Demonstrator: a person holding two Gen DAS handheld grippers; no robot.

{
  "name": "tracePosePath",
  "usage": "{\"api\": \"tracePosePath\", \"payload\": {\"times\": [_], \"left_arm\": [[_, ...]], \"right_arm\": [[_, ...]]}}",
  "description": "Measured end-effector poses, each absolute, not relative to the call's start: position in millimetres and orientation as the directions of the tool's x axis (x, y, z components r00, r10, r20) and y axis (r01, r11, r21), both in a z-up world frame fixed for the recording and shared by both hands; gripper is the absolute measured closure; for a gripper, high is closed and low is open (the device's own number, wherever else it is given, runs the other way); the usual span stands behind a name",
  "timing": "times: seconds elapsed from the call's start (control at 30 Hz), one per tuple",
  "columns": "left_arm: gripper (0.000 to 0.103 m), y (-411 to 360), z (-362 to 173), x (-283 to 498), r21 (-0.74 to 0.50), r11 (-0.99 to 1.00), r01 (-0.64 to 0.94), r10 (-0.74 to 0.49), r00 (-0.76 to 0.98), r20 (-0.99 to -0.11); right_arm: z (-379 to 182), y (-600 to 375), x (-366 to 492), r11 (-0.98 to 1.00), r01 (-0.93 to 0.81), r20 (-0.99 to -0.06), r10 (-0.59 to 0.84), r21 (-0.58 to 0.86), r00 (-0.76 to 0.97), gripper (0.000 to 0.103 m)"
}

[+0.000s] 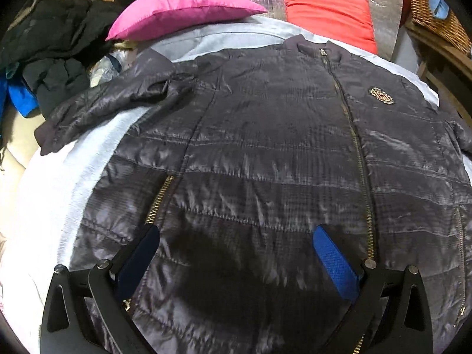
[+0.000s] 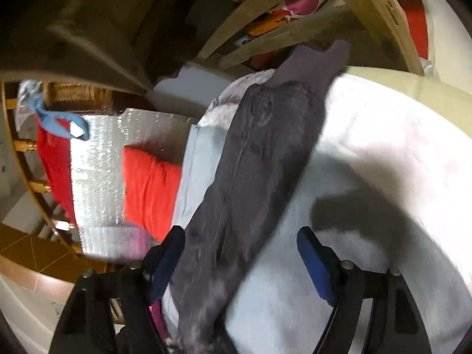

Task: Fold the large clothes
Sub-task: 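Grasp the jacket sleeve cuff with the right gripper and lift it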

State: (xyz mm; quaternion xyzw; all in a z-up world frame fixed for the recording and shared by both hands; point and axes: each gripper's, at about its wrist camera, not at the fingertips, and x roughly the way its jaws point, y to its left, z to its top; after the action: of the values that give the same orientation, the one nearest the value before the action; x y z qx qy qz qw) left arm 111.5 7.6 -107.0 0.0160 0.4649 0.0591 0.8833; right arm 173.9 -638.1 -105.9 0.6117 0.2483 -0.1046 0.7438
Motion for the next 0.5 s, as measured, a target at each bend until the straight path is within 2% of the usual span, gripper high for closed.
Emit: {"api": "tracePosePath", "payload": {"times": [0.03,0.1,0.13,0.17,0.23,0.3,0.4,0.5], "left_arm": [[0.000,7.8,-108.7,113.4,0.075,0.993,-0.087,0.111,0.563,-0.819],[0.000,8.8,-112.5,116.5,0.067,0.994,-0.081,0.101,0.564,-0.820],[0.000,9.9,-115.0,118.1,0.065,0.995,-0.078,0.097,0.557,-0.825],[0.000,9.5,-118.3,119.8,0.053,0.996,-0.076,0.087,0.559,-0.824],[0.000,13.3,-124.4,120.8,0.023,0.997,-0.070,0.059,0.565,-0.823],[0.000,13.7,-127.2,120.3,0.013,0.998,-0.069,0.051,0.584,-0.810],[0.000,11.6,-129.9,117.3,0.001,0.998,-0.069,0.041,0.589,-0.807],[0.000,13.1,-129.4,116.4,-0.008,0.998,-0.067,0.033,0.593,-0.805]], "right_arm": [[-108.1,-643.1,181.3,0.230,0.473,-0.510,0.144,0.851,0.848,0.024],[-113.6,-651.4,191.5,0.237,0.499,-0.537,0.135,0.834,0.833,0.046],[-112.8,-654.0,200.1,0.255,0.529,-0.570,0.126,0.809,0.812,0.072],[-108.6,-654.7,210.1,0.283,0.559,-0.607,0.118,0.779,0.786,0.080],[-82.2,-647.5,234.4,0.426,0.600,-0.682,0.056,0.677,0.729,0.089],[-45.9,-629.5,251.4,0.569,0.586,-0.702,-0.022,0.577,0.712,0.091],[23.8,-578.3,277.7,0.765,0.494,-0.664,-0.120,0.412,0.738,0.092],[84.7,-497.1,299.8,0.904,0.335,-0.579,-0.129,0.264,0.805,0.093]]}}
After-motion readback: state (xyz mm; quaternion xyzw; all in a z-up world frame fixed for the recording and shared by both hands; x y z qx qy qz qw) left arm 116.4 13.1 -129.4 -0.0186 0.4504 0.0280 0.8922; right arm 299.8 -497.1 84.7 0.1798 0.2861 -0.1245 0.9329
